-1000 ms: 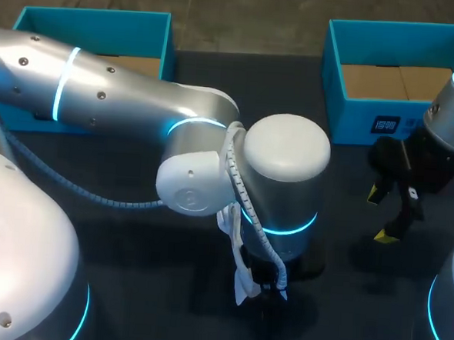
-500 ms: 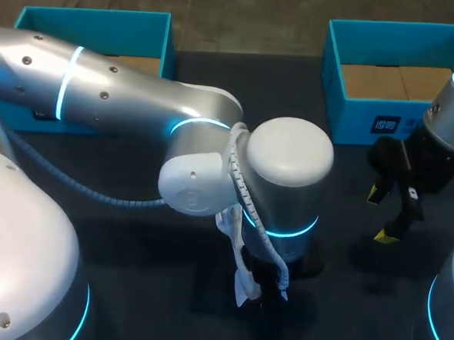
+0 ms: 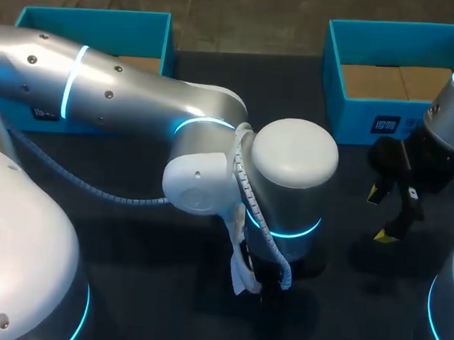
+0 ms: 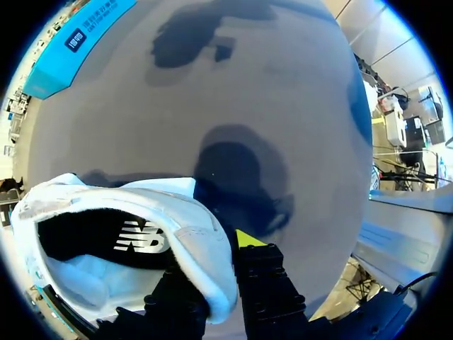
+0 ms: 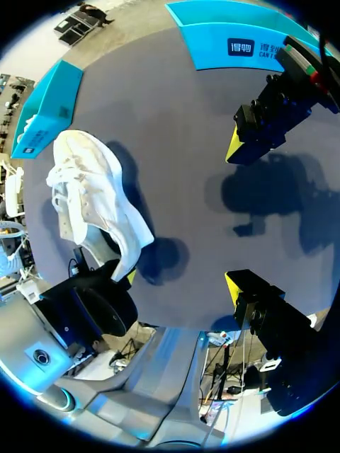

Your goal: Take the shoe out of the shoebox, open the shoe tongue, remove and reinsert the insole, then place the shoe into the shoebox

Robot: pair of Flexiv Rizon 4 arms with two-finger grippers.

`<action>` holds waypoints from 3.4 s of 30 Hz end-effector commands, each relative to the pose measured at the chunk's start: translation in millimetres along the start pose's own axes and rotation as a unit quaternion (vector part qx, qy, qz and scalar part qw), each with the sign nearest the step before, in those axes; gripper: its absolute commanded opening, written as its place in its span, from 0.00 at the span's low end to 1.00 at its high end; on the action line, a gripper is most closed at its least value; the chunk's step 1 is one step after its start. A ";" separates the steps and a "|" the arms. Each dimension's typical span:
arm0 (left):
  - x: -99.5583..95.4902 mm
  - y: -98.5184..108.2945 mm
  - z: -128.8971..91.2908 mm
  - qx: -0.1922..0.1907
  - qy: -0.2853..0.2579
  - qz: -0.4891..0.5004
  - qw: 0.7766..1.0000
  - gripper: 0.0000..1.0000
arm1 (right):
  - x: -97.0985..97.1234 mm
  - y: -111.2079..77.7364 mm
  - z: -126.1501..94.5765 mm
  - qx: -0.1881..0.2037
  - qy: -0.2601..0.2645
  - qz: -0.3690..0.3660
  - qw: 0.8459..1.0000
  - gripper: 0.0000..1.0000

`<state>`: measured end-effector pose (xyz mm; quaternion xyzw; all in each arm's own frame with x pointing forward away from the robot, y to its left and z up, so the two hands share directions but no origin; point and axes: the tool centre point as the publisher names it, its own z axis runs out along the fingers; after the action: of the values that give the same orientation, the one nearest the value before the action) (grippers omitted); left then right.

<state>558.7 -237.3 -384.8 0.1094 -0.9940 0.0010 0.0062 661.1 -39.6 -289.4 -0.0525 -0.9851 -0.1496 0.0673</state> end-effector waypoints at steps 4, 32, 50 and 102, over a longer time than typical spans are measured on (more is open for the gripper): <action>-3.6 6.0 -10.2 0.003 -0.004 0.001 1.000 0.00 | 0.0 0.1 0.8 0.001 0.000 0.000 1.000 1.00; -36.3 32.6 -43.6 0.004 0.011 0.030 0.999 0.00 | 0.0 0.1 0.8 0.001 0.000 0.000 1.000 1.00; -61.7 44.2 -62.9 0.004 0.027 0.043 0.999 0.00 | 0.0 0.1 0.8 0.001 0.000 0.000 1.000 1.00; -191.7 87.6 -150.7 0.020 0.078 0.078 0.994 0.00 | 0.0 0.1 0.8 0.001 0.000 0.000 1.000 1.00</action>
<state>721.3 -118.1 -246.0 0.0320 -0.9961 0.0263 0.0775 661.1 -39.6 -289.4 -0.0524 -0.9851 -0.1496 0.0673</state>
